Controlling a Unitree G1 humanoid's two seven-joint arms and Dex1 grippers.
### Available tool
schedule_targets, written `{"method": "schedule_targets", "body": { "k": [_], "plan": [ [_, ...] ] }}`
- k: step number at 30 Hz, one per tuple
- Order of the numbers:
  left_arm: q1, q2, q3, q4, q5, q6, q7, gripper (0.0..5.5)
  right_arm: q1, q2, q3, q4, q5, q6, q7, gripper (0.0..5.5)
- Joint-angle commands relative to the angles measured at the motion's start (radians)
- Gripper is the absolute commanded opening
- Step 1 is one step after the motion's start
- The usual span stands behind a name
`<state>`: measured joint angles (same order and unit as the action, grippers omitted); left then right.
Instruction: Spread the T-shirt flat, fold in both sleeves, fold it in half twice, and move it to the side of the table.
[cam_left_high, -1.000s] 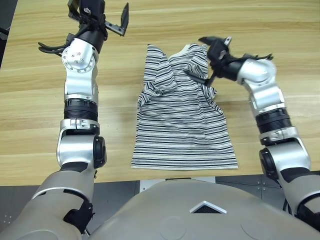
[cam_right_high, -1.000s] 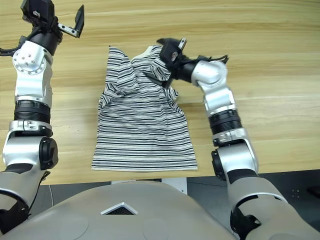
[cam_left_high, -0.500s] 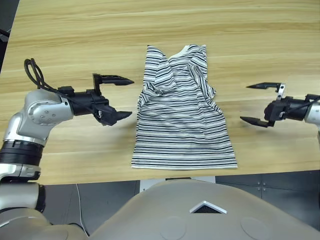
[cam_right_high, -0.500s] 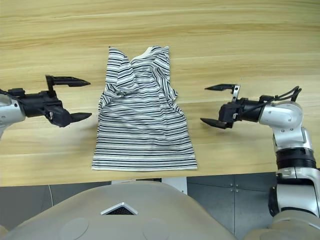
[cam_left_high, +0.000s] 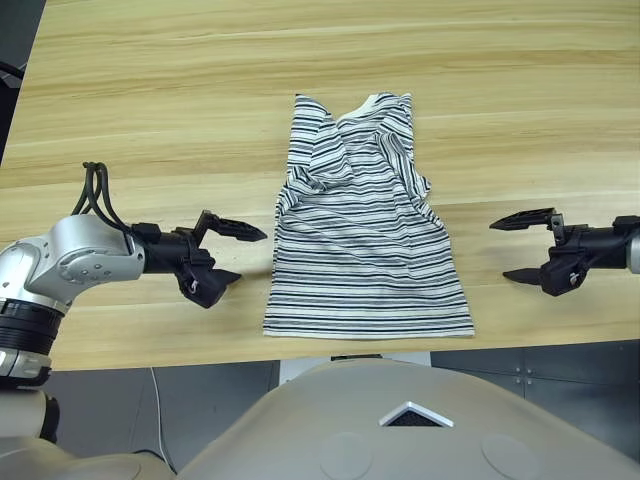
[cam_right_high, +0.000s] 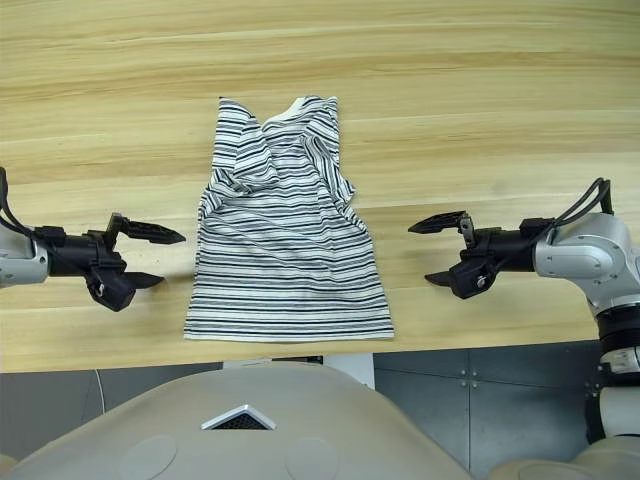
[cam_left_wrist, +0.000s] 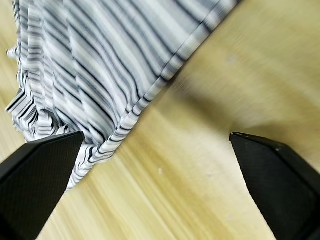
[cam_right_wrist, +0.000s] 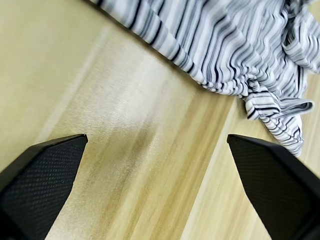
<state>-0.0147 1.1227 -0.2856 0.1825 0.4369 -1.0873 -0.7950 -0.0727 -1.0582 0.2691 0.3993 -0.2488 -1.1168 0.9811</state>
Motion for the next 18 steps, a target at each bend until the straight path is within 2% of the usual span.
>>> {"method": "schedule_targets", "body": {
  "k": [1, 9, 18],
  "plan": [
    [0.079, 0.027, -0.052, -0.033, -0.004, 0.018, -0.024, 5.5, 0.093, -0.024, 0.081, -0.076, -0.001, 0.035, 0.028, 5.19],
    [0.14, 0.068, -0.067, -0.229, -0.141, 0.137, -0.08, 5.5, 0.207, -0.057, 0.127, -0.239, 0.038, 0.125, 0.029, 5.19],
    [0.154, 0.039, -0.095, -0.23, -0.137, 0.147, -0.084, 5.5, 0.214, -0.024, 0.165, -0.255, 0.033, 0.14, 0.013, 5.19]
  ]
}}
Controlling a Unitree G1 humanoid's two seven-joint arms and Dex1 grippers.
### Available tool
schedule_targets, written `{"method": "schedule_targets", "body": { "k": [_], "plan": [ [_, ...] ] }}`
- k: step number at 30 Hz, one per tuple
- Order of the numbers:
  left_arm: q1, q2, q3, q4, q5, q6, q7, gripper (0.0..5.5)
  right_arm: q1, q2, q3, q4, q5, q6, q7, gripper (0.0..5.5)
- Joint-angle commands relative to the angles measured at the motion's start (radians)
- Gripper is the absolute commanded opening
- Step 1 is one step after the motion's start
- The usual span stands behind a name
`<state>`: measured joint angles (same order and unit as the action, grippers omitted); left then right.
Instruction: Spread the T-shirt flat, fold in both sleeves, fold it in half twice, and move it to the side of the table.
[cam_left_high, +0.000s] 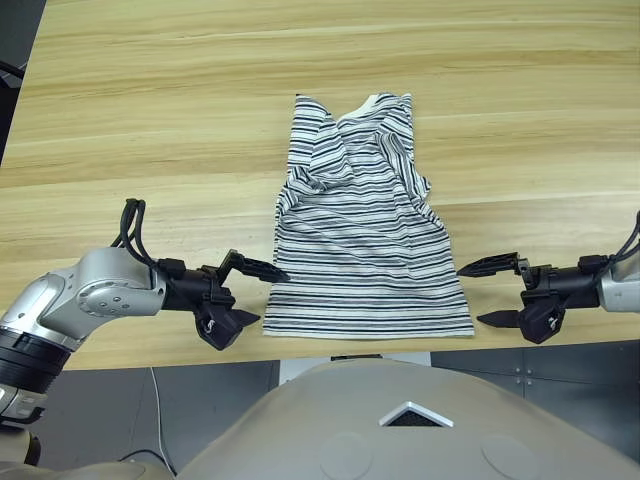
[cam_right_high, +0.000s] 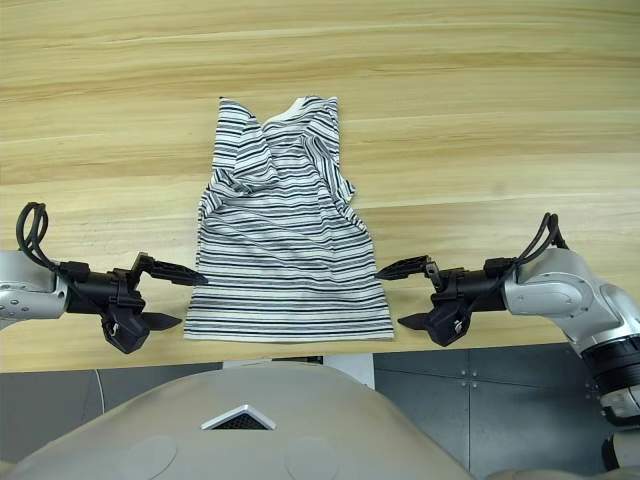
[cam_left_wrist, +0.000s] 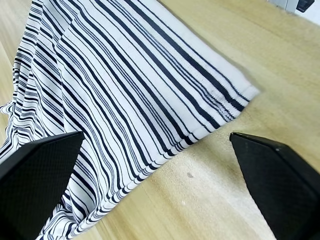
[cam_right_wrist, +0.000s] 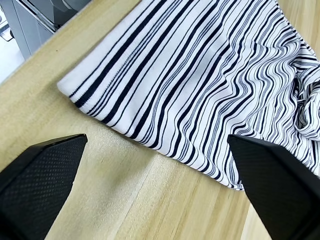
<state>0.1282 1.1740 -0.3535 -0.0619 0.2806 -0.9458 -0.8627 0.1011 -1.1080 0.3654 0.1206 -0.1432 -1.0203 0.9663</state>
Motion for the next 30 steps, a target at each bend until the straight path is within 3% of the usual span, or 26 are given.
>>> {"method": "schedule_targets", "body": {
  "k": [1, 17, 30],
  "plan": [
    [0.013, -0.022, -0.036, 0.016, 0.02, 0.007, -0.016, 5.5, 0.037, 0.036, 0.077, 0.027, -0.079, 0.042, 0.026, 5.19],
    [-0.007, -0.036, -0.05, -0.062, -0.008, 0.073, -0.045, 5.5, 0.032, 0.07, 0.134, 0.038, -0.107, 0.039, 0.001, 5.19],
    [-0.003, -0.053, -0.051, -0.036, 0.017, 0.079, -0.034, 3.44, 0.021, 0.04, 0.181, 0.041, -0.085, 0.073, 0.02, 2.41]
  ]
}}
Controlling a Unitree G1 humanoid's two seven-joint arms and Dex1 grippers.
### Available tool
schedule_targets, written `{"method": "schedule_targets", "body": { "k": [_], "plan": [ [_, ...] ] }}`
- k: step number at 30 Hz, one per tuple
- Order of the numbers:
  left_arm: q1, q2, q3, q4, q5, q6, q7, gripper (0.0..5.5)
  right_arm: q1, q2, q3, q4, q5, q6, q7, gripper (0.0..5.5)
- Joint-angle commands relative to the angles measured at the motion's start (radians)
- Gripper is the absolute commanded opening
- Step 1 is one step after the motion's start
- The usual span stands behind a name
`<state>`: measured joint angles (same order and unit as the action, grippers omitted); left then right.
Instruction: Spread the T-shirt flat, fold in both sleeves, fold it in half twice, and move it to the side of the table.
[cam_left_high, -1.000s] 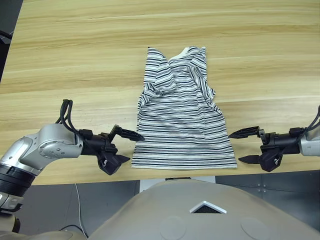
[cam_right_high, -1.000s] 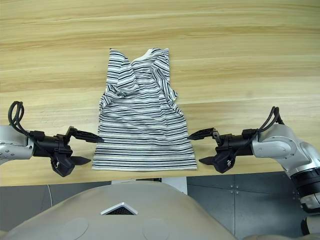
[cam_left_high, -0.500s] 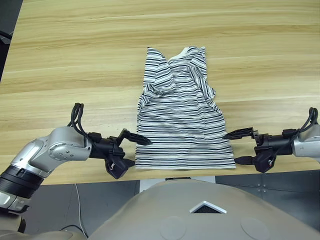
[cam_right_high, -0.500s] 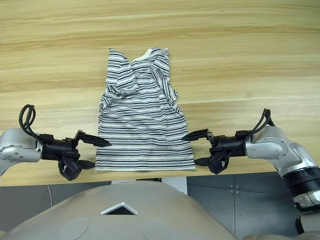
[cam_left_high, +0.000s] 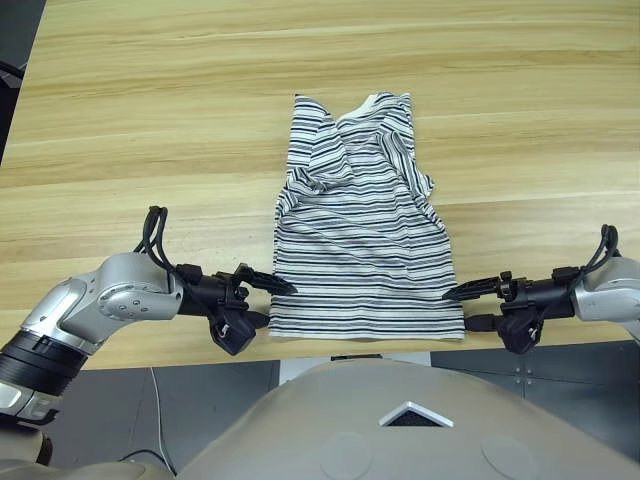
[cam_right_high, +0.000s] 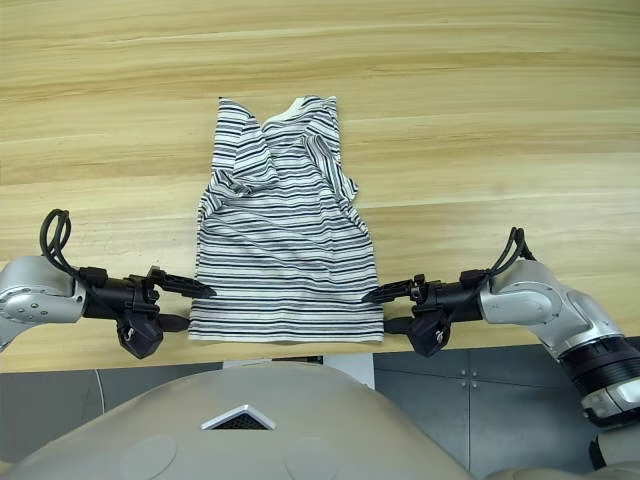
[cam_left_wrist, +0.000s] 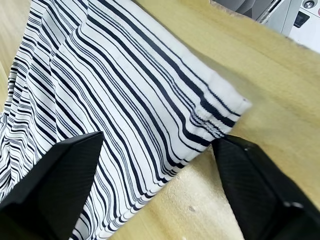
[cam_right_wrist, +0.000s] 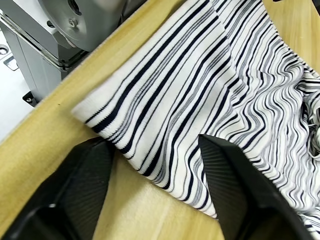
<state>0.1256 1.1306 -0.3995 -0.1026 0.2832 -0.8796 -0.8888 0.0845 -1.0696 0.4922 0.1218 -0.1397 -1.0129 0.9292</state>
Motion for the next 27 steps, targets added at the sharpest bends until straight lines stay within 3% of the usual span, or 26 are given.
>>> {"method": "schedule_targets", "body": {
  "k": [1, 12, 22, 27],
  "plan": [
    [0.003, -0.011, -0.005, 0.005, 0.018, 0.011, -0.006, 3.23, 0.038, 0.0, 0.054, 0.04, -0.088, 0.066, 0.056, 2.14],
    [-0.011, -0.043, -0.017, 0.042, 0.05, -0.035, 0.002, 1.5, 0.046, -0.008, 0.053, 0.04, -0.092, 0.068, 0.042, 0.1],
    [-0.015, -0.037, -0.033, 0.059, 0.046, -0.051, 0.001, 0.11, 0.04, -0.004, 0.05, 0.042, -0.094, 0.072, 0.04, 0.1],
    [-0.038, -0.058, -0.037, 0.054, 0.015, -0.021, -0.007, 0.11, -0.006, 0.006, 0.034, 0.022, -0.051, 0.101, 0.047, 0.1]
  ]
}}
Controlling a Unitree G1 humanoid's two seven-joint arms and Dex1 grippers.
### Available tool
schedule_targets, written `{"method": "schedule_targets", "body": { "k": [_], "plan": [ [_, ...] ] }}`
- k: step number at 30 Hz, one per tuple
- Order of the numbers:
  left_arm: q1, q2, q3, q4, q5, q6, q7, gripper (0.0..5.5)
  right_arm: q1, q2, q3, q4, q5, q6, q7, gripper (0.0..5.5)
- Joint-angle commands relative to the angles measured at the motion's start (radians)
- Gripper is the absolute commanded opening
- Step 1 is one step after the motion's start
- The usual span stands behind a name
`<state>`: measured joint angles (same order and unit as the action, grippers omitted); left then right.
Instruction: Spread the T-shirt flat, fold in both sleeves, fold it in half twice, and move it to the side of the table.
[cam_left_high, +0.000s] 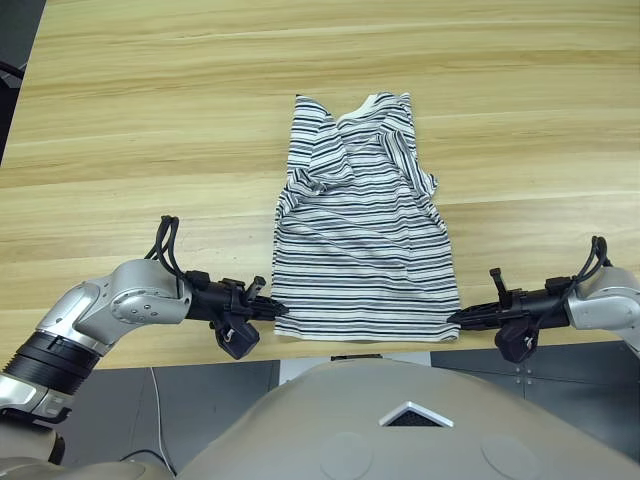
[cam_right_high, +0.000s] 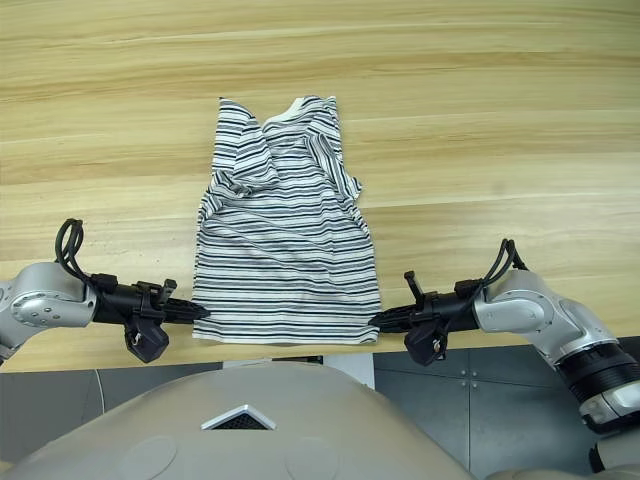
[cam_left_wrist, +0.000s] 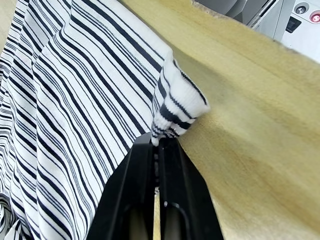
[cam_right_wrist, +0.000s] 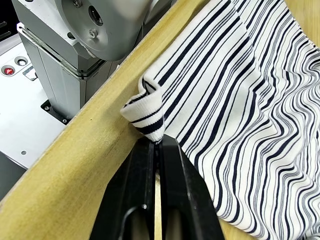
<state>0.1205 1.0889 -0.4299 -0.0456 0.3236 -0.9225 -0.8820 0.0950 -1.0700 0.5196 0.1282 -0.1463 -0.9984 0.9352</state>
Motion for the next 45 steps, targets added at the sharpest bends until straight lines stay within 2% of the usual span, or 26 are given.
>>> {"method": "schedule_targets", "body": {
  "k": [1, 5, 9, 12, 15, 20, 31, 42, 45],
  "plan": [
    [-0.066, -0.038, -0.009, -0.027, -0.075, 0.11, -0.047, 0.11, -0.04, 0.008, -0.001, -0.006, 0.003, 0.117, 0.053, 0.1],
    [-0.184, -0.093, -0.015, -0.183, -0.361, 0.522, -0.209, 0.11, -0.129, 0.013, -0.031, -0.07, 0.233, 0.293, 0.149, 0.1],
    [-0.247, -0.08, -0.002, -0.273, -0.554, 0.801, -0.345, 0.11, -0.198, 0.033, -0.067, -0.087, 0.415, 0.445, 0.265, 0.1],
    [-0.27, -0.043, 0.036, -0.274, -0.663, 0.841, -0.484, 0.11, -0.249, 0.072, -0.089, -0.075, 0.488, 0.519, 0.35, 0.1],
    [-0.306, -0.057, 0.073, -0.21, -0.708, 0.85, -0.56, 0.11, -0.277, 0.102, -0.114, -0.067, 0.537, 0.579, 0.424, 0.1],
    [-0.307, -0.079, 0.122, -0.179, -0.761, 0.829, -0.641, 0.11, -0.237, 0.076, -0.167, -0.101, 0.622, 0.691, 0.542, 0.1],
    [-0.222, -0.043, 0.23, -0.273, -0.875, 0.851, -0.724, 0.11, -0.124, -0.022, -0.269, -0.318, 0.73, 0.918, 0.676, 0.1],
    [-0.099, 0.037, 0.334, -0.386, -1.037, 0.841, -0.731, 0.11, -0.073, -0.101, -0.282, -0.382, 0.806, 0.977, 0.678, 0.1],
    [-0.121, 0.004, 0.337, -0.352, -0.989, 0.849, -0.716, 0.11, -0.1, -0.037, -0.302, -0.366, 0.771, 0.981, 0.66, 0.1]
  ]
}}
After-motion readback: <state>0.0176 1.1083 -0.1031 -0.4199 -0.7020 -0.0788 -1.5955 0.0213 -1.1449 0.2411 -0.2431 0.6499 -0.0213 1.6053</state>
